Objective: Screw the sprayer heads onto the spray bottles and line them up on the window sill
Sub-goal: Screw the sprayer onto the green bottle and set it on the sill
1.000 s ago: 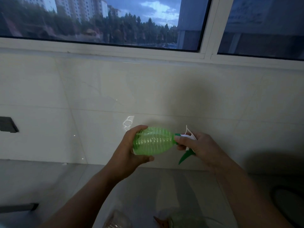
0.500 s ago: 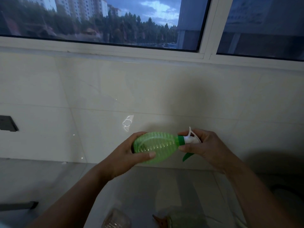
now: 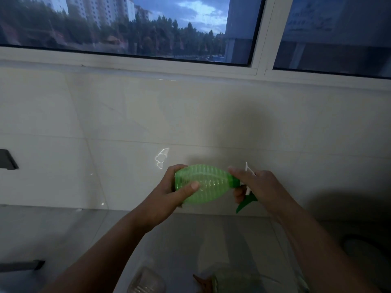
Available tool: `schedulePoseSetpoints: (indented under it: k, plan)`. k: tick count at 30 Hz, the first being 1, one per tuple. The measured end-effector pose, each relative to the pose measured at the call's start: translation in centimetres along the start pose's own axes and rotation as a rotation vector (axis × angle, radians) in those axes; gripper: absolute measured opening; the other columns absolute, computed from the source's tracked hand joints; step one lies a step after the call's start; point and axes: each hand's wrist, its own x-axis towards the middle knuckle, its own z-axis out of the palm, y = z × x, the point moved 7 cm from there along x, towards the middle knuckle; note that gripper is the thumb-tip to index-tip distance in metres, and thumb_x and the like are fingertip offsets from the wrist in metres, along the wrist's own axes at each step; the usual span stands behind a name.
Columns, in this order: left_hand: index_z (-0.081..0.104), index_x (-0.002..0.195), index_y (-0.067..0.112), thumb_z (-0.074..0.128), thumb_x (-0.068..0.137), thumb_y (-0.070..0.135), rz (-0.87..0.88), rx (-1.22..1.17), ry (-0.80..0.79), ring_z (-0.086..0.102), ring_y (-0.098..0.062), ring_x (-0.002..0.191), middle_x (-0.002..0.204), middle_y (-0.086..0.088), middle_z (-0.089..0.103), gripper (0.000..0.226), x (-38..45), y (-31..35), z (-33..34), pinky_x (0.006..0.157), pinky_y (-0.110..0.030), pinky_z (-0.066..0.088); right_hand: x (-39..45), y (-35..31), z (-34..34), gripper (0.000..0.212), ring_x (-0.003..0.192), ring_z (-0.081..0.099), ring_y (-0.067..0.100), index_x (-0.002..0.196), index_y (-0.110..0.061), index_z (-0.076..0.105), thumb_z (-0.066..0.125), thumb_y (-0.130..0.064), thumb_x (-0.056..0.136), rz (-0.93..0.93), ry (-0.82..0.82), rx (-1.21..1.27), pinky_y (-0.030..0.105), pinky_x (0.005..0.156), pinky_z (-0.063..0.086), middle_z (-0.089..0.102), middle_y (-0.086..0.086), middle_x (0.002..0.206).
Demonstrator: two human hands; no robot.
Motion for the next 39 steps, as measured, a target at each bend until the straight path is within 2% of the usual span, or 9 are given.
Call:
schedulePoseSetpoints:
  k: [3, 7, 15, 22, 26, 28, 30, 33, 39]
  plan:
    - [0.047, 0.132, 0.043, 0.079, 0.078, 0.054, 0.060, -0.015, -0.019, 0.067, -0.010, 0.109, 0.119, 0.013, 0.066, 0.065, 0.1, 0.3, 0.2, 0.082, -0.026, 0.059, 0.2, 0.9, -0.1, 0.043, 0.049, 0.065, 0.022, 0.073, -0.001, 0.077, 0.080, -0.043, 0.079, 0.080, 0.073, 0.037, 0.025, 0.050, 0.053, 0.071, 0.014, 0.062]
    - [0.052, 0.128, 0.047, 0.073, 0.077, 0.064, 0.027, 0.003, 0.073, 0.070, -0.005, 0.102, 0.116, 0.017, 0.070, 0.058, -0.1, 0.5, -0.9, 0.074, -0.025, 0.057, 0.3, 1.3, 0.7, 0.047, 0.083, 0.076, 0.025, 0.103, -0.009, 0.070, 0.085, -0.042, 0.073, 0.106, -0.099, -0.015, 0.043, 0.078, 0.061, 0.078, 0.011, 0.091]
    - [0.055, 0.130, 0.041, 0.082, 0.078, 0.040, 0.050, -0.115, 0.018, 0.069, -0.014, 0.111, 0.118, 0.012, 0.070, 0.059, -0.2, -0.1, -1.7, 0.082, -0.023, 0.058, 0.0, 1.1, 1.0, 0.058, 0.085, 0.076, 0.036, 0.102, 0.003, 0.070, 0.085, -0.037, 0.063, 0.113, -0.172, 0.009, 0.040, 0.073, 0.063, 0.076, 0.025, 0.089]
    - [0.031, 0.143, 0.044, 0.100, 0.052, 0.037, 0.306, 0.475, 0.219, 0.041, -0.001, 0.130, 0.140, 0.014, 0.035, 0.114, 0.2, 1.7, -2.1, 0.103, -0.016, 0.043, -0.4, -0.9, 3.2, 0.050, 0.072, 0.074, 0.031, 0.114, 0.016, 0.059, 0.076, -0.021, 0.085, 0.236, -0.136, 0.170, 0.041, 0.068, 0.062, 0.070, 0.021, 0.077]
    - [0.047, 0.134, 0.040, 0.100, 0.053, 0.035, 0.318, 0.305, 0.369, 0.058, -0.005, 0.116, 0.132, 0.016, 0.050, 0.097, 0.3, 1.2, -3.3, 0.087, -0.018, 0.054, -0.1, -2.4, 3.8, 0.066, 0.087, 0.075, 0.035, 0.106, -0.006, 0.077, 0.058, -0.065, 0.084, 0.315, -0.182, 0.250, 0.050, 0.078, 0.062, 0.077, 0.019, 0.094]
    - [0.053, 0.129, 0.042, 0.099, 0.053, 0.041, 0.179, 0.044, 0.346, 0.067, -0.012, 0.107, 0.123, 0.005, 0.061, 0.089, 0.8, 0.6, -3.6, 0.078, -0.026, 0.059, 0.3, -4.0, 4.1, 0.074, 0.103, 0.074, 0.027, 0.105, -0.021, 0.080, 0.050, -0.081, 0.073, 0.256, -0.226, 0.190, 0.049, 0.096, 0.053, 0.078, 0.005, 0.109]
    - [0.059, 0.126, 0.042, 0.095, 0.054, 0.053, 0.032, -0.160, 0.242, 0.072, -0.019, 0.102, 0.117, 0.001, 0.070, 0.082, 2.2, 0.9, -2.7, 0.074, -0.035, 0.060, 0.5, -5.8, 5.2, 0.065, 0.109, 0.071, 0.016, 0.114, -0.023, 0.076, 0.067, -0.067, 0.067, 0.121, -0.267, 0.109, 0.043, 0.103, 0.047, 0.075, -0.005, 0.118]
    - [0.060, 0.119, 0.045, 0.082, 0.064, 0.068, -0.028, -0.317, 0.133, 0.074, -0.019, 0.105, 0.116, 0.004, 0.075, 0.063, 4.3, 4.0, -2.2, 0.076, -0.035, 0.059, 1.7, -9.5, 7.5, 0.072, 0.115, 0.068, 0.022, 0.135, -0.018, 0.058, 0.084, -0.012, 0.069, -0.194, -0.309, -0.038, 0.041, 0.098, 0.054, 0.069, 0.005, 0.129]
    - [0.053, 0.136, 0.030, 0.051, 0.090, 0.069, -0.001, -0.188, 0.038, 0.066, -0.021, 0.119, 0.127, 0.002, 0.071, 0.060, 8.8, 10.5, -4.2, 0.107, -0.050, 0.046, 6.4, -15.3, 7.6, 0.093, 0.098, 0.071, 0.008, 0.142, -0.036, 0.045, 0.093, -0.021, 0.063, -0.342, -0.024, -0.232, 0.032, 0.080, 0.062, 0.069, -0.005, 0.118]
